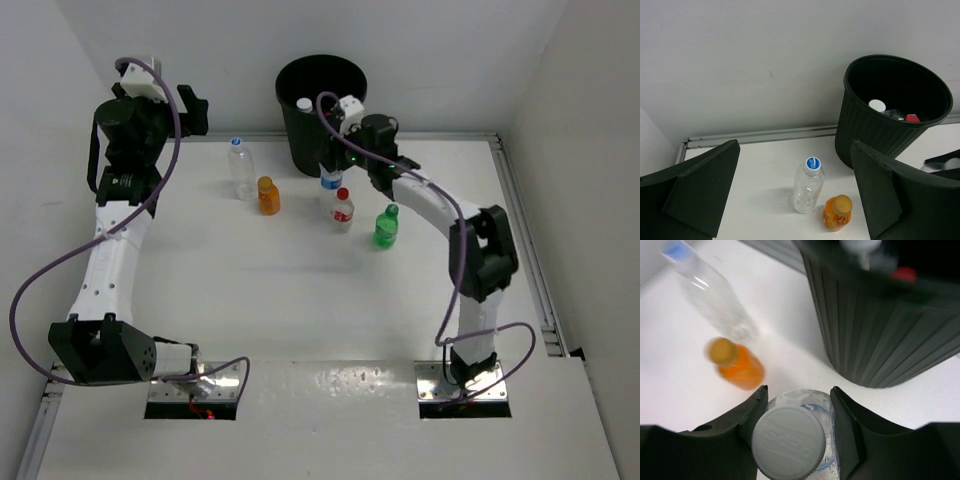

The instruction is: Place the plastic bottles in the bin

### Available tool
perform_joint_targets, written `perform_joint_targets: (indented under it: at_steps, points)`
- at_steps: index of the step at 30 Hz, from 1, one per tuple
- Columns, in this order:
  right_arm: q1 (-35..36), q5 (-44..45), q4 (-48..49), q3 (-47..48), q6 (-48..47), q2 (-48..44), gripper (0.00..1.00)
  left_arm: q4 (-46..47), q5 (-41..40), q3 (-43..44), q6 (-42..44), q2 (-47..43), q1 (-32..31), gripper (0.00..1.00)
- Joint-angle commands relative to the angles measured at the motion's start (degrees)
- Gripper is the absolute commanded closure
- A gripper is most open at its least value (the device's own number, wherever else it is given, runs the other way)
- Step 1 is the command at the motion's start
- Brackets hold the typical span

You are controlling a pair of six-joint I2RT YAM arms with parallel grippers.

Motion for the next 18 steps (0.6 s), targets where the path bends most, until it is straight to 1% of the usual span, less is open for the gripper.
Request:
perform_joint_targets:
  at_steps: [1,2,3,4,5,7,9,10,12,13,15,16,18]
  points:
    - [-2.50,-11.60,6.20,-0.18,4.56,-15.56,0.95,4.07,1.56,-0.33,-0.94,-0.36,-0.95,0.00]
    - [-2.51,-12.41,6.73,0.35,5.45,-16.92,0.97,4.07,2.17,-0.94,-0.94,-0.36,-1.74,0.00]
    - [-2.86,-14.24,7.17,0.87,6.68,-18.06,0.97,4.68,2.70,-0.94,-0.94,-0.36,-1.75,0.00]
    - [-3.47,-15.48,8.48,2.45,8.52,-21.82,0.99,5.29,2.70,-1.47,-0.94,-0.36,-2.88,0.00]
    - [-3.83,-15.93,9.28,2.98,9.15,-21.85,1.00,5.30,2.70,-1.47,-0.41,-0.36,-2.89,0.00]
    - [-4.53,-14.62,10.95,4.04,9.95,-23.69,1.00,5.30,2.70,-1.47,-0.41,-0.36,-4.12,0.00]
    - [-4.53,-12.43,13.66,5.01,8.55,-23.88,1.00,6.00,2.70,-1.47,-0.41,0.16,-4.83,0.00]
    - [-4.62,-8.85,15.94,4.92,6.63,-23.35,1.00,6.61,2.70,-1.47,-0.41,0.17,-5.52,0.00]
    - [-4.79,-7.24,19.37,5.71,4.51,-21.77,1.00,6.62,2.70,-1.47,-0.41,0.69,-6.15,0.00]
    - [-4.97,-5.75,20.35,6.24,4.24,-18.98,1.00,6.62,2.70,-1.47,-0.41,0.69,-6.15,0.00]
    - [-5.76,-3.63,22.81,7.99,5.20,-16.68,1.00,6.62,2.70,-1.47,0.20,1.22,-6.76,0.00]
    - [-5.68,-3.02,25.43,8.78,5.46,-13.10,1.00,6.62,2.18,-1.47,0.21,1.22,-6.76,0.00]
    - [-5.76,-1.61,27.55,12.72,6.08,-8.70,1.00,6.62,2.17,-0.94,0.73,1.22,-6.76,0.00]
